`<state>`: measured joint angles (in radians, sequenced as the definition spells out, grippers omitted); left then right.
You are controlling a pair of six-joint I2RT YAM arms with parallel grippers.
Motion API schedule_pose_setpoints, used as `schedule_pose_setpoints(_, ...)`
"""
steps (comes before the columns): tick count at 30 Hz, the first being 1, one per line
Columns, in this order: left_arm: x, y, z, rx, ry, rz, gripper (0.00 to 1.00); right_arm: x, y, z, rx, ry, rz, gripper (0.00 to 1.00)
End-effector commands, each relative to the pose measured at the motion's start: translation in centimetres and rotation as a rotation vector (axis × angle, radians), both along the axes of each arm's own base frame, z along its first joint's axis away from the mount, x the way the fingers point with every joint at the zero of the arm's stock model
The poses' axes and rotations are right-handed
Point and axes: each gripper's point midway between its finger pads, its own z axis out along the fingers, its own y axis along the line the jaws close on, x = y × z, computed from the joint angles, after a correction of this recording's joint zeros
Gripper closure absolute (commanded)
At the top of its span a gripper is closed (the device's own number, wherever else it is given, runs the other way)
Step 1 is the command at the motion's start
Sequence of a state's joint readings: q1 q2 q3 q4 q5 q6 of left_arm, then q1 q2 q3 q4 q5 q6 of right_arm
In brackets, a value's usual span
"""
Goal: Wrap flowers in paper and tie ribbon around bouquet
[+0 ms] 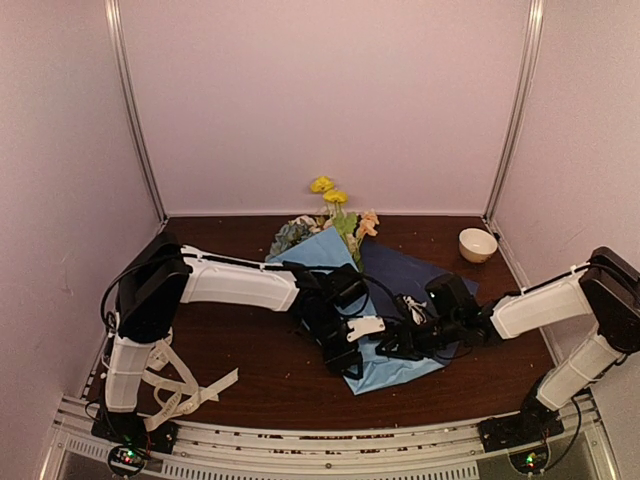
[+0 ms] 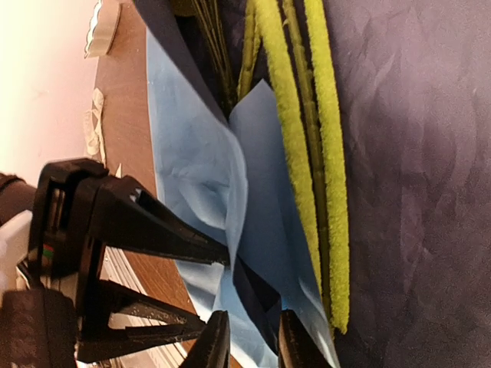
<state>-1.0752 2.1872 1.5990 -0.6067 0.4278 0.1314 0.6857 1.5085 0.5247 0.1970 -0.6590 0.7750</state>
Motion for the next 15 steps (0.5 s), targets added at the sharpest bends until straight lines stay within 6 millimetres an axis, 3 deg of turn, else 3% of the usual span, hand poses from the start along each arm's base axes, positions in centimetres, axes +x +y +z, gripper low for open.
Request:
schedule_pose_setpoints(1,0.1,-0.1,-0.5,-0.006,0.049,0.012,0.46,-1.7,0.1,-0.2,0.024,0.043,0.037,0.74)
schedule_pose_setpoints(7,0.2,-0.1,-0.6,-0.005,0.05,0.013,0.46,-2.7,-0.2,-0.9,0.01,0.073,0.031,0.74)
schedule_pose_setpoints(12,0.2,-0.1,-0.6,-0.004,0.054,0.011,0.46,-2.4,0.2,-0.3,0.028,0.053,0.047,0.99)
schedule_pose_setpoints(15,0.1,-0.1,-0.6,0.002,0.059,0.009,0.45,-1.5,-0.2,-0.1,-0.021,0.019,0.046,1.0)
